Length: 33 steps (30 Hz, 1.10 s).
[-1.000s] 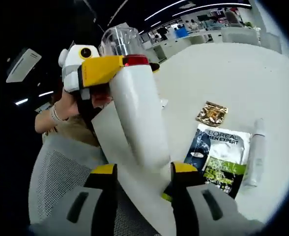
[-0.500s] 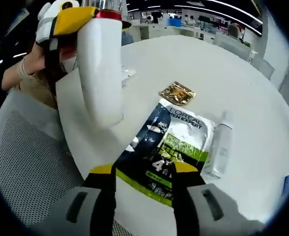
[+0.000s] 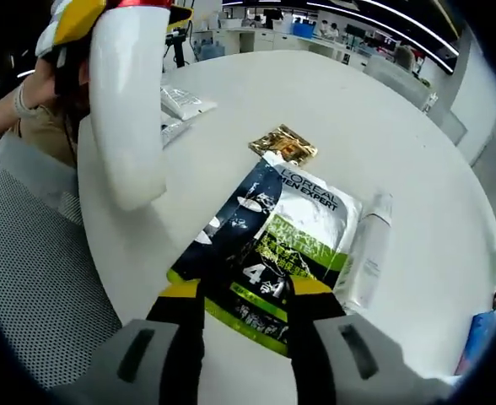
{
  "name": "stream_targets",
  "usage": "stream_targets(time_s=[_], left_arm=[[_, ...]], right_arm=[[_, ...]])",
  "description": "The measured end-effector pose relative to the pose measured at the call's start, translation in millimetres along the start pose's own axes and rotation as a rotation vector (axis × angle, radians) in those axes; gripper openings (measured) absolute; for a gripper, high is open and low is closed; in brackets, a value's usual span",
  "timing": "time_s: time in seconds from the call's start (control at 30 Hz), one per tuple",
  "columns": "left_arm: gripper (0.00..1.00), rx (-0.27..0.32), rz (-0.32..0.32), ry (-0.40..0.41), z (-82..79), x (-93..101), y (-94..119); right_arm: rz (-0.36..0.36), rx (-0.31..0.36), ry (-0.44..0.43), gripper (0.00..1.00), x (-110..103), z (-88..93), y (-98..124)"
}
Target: Arrange the skincare products in the storage area until every visible bottle or jar stands upright without overlapping.
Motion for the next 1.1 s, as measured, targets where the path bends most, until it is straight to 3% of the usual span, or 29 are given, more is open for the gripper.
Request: stream_targets(time_s=[0.67, 1.1], left_arm=[[0.26, -0.017, -0.005, -0.024, -0.7, -7.8, -2], [0.25, -0.035, -0.012, -0.040, 1.4, -14.8, -11]], right_arm=[[0.059, 0.063, -0.072, 0.34, 55, -8.6, -13], [0.112, 0.143, -0.114, 0.34, 92, -20.1, -28]])
Point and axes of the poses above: the point that each gripper's makers call its tool centre point, and the gripper's own axes: y roughly backward along the fingers, x roughly to its right, z roughly out of its underside, the point moved 6 cm from there along y, roughly backward along the fingers, and after that the axes turned 11 degrees about x, right-handed, at the moved point
